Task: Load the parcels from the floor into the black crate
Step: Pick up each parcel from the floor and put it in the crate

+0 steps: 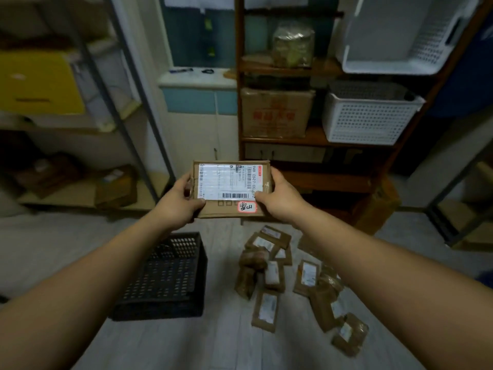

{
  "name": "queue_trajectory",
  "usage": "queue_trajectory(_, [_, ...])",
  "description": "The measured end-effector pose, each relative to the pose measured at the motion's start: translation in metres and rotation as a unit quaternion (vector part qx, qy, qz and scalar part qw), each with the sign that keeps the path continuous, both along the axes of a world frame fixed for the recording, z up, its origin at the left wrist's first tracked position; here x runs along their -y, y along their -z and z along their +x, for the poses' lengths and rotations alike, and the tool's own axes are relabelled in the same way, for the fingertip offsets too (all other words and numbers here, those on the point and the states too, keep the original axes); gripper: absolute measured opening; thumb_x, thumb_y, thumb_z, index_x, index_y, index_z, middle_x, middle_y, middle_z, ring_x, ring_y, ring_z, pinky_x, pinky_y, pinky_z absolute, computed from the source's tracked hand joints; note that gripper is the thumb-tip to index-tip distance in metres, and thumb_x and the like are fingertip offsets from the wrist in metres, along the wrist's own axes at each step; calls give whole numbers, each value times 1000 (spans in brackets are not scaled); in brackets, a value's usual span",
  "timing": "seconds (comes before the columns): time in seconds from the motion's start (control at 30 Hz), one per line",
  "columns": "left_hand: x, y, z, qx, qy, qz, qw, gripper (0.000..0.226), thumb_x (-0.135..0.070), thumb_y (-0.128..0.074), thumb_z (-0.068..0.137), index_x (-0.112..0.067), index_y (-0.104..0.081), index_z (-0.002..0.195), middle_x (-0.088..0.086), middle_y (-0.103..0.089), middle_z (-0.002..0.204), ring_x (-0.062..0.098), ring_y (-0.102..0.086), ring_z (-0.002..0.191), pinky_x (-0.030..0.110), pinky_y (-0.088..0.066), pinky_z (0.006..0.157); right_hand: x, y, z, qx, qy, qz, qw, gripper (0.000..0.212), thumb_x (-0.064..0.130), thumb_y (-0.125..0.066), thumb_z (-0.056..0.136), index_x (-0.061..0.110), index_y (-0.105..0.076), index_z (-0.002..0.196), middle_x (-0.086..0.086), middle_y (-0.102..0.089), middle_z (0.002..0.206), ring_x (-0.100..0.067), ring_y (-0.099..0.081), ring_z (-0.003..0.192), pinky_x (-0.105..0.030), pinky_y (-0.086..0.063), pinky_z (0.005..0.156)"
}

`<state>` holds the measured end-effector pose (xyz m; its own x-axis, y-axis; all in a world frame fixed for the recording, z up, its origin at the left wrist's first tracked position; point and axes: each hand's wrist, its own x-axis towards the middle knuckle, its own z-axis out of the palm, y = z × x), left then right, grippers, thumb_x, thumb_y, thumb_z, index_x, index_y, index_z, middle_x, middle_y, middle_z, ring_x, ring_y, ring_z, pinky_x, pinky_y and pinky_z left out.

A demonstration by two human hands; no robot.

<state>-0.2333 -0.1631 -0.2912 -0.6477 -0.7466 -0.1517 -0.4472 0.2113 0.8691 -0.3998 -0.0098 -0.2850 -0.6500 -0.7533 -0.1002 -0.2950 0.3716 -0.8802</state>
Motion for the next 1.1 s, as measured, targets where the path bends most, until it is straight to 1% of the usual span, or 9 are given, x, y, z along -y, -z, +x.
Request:
queue_trajectory(0.1, [51, -13, 51, 2, -7, -18, 1000, 67, -10, -59, 87, -35, -28, 141, 0, -57, 117, 10, -60, 83, 34, -56, 65, 58, -6, 44, -6, -18, -5, 1000, 67, 16, -63, 86, 31, -30, 142, 5, -59, 124, -10, -54, 98, -26, -43, 82])
queue_trajectory(0.23, [129, -21, 115, 15, -16, -25, 999, 73, -11, -61, 85, -36, -24, 143, -3, -57, 109, 12, -60, 87, 34, -55, 69, 135, -4, 105, -13, -34, -9, 999, 68, 19, -63, 86, 31, -29, 143, 5, -59, 126, -15, -57, 106, -31, -45, 91])
queue_trajectory(0.4, [202, -12, 159, 35, -16, 5, 999, 72, -9, -60, 84, -39, -27, 140, -2, -61, 100, 22, -65, 83, 39, -57, 68, 200, 10, 153, 24, -52, -9, 998, 62, 17, -63, 85, 31, -33, 138, 9, -61, 115, 0, -57, 86, -12, -43, 65])
queue_trajectory(0.5, [236, 6, 161, 48, -18, 15, 999, 74, -10, -61, 84, -40, -24, 141, -2, -59, 105, 21, -65, 82, 39, -57, 67, 228, 24, 157, 26, -49, 3, 998, 64, 19, -63, 83, 32, -32, 138, 13, -57, 105, 6, -52, 76, -11, -42, 60])
queue_trajectory(0.67, [292, 46, 143, 74, -15, 26, 997, 75, -12, -63, 84, -38, -24, 143, 4, -54, 128, 23, -59, 103, 46, -52, 88, 288, 65, 137, 27, -45, 33, 998, 64, 23, -65, 81, 32, -34, 136, 7, -60, 111, -15, -60, 96, -34, -51, 83])
queue_trajectory(0.77, [329, 72, 133, 96, -35, 39, 994, 74, -12, -63, 85, -33, -24, 144, 4, -50, 136, 24, -56, 110, 46, -49, 93, 333, 99, 128, 52, -55, 49, 996, 69, 24, -65, 81, 33, -30, 139, 5, -61, 116, -16, -59, 100, -28, -46, 83])
queue_trajectory(0.9, [377, 107, 125, 123, -53, 35, 990, 67, -9, -64, 84, -27, -34, 141, 6, -51, 135, 21, -53, 105, 36, -51, 83, 388, 142, 123, 86, -68, 72, 991, 69, 25, -63, 83, 35, -26, 141, 2, -60, 122, -18, -59, 103, -30, -47, 85])
queue_trajectory(1.0, [406, 138, 120, 148, -35, 60, 986, 59, -14, -65, 84, -26, -39, 136, 6, -51, 126, 28, -51, 115, 49, -50, 91, 418, 174, 121, 110, -68, 87, 988, 63, 32, -62, 85, 37, -29, 138, 4, -58, 125, -18, -57, 106, -35, -47, 90])
queue_trajectory(1.1, [432, 176, 121, 195, -17, 88, 977, 64, -12, -65, 83, -24, -35, 138, 8, -51, 125, 29, -52, 114, 51, -49, 93, 439, 214, 125, 141, -63, 108, 982, 58, 29, -60, 86, 37, -30, 135, 5, -58, 122, -15, -56, 102, -25, -46, 83])
